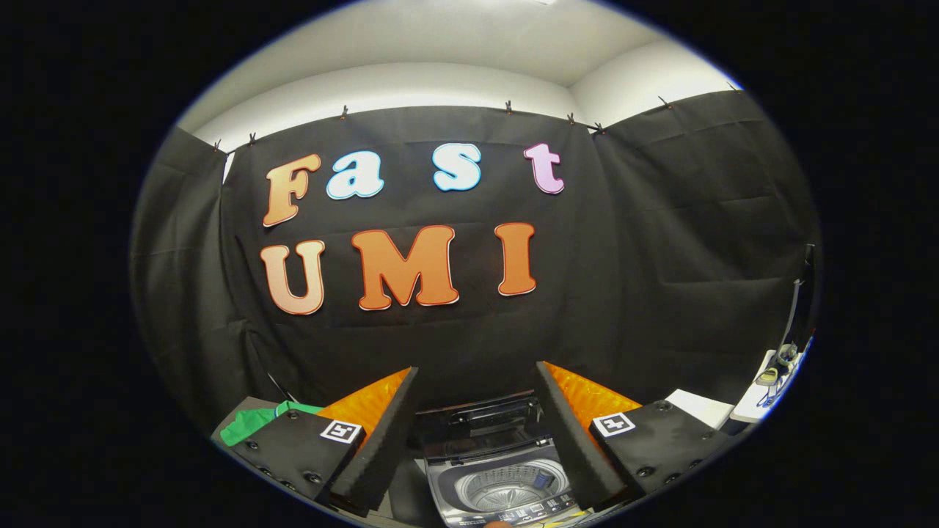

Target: Put the clothes into the washing machine and then close the washing machine lid.

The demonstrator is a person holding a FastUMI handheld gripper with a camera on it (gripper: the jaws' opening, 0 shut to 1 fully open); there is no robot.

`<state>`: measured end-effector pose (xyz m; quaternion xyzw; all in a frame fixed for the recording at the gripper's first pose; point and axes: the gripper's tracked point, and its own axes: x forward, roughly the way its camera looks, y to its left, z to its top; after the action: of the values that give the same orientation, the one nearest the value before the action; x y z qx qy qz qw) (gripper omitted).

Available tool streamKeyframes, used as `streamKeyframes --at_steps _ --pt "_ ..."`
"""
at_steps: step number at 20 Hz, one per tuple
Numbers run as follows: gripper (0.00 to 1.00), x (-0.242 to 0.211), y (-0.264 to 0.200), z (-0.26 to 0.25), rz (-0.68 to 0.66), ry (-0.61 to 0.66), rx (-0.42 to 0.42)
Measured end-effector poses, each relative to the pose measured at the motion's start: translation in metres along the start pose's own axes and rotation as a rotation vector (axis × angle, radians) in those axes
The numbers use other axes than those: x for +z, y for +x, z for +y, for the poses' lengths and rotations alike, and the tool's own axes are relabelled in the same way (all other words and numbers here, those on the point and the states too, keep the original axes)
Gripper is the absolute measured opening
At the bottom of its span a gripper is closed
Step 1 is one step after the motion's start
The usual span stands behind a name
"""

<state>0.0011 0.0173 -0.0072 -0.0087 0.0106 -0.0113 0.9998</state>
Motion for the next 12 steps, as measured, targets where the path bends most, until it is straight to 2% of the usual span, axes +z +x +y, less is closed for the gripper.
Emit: streamKeyframes --at_steps 12 --pt "0.99 -0.042 0.005 0.114 0.076 0.004 0.163"
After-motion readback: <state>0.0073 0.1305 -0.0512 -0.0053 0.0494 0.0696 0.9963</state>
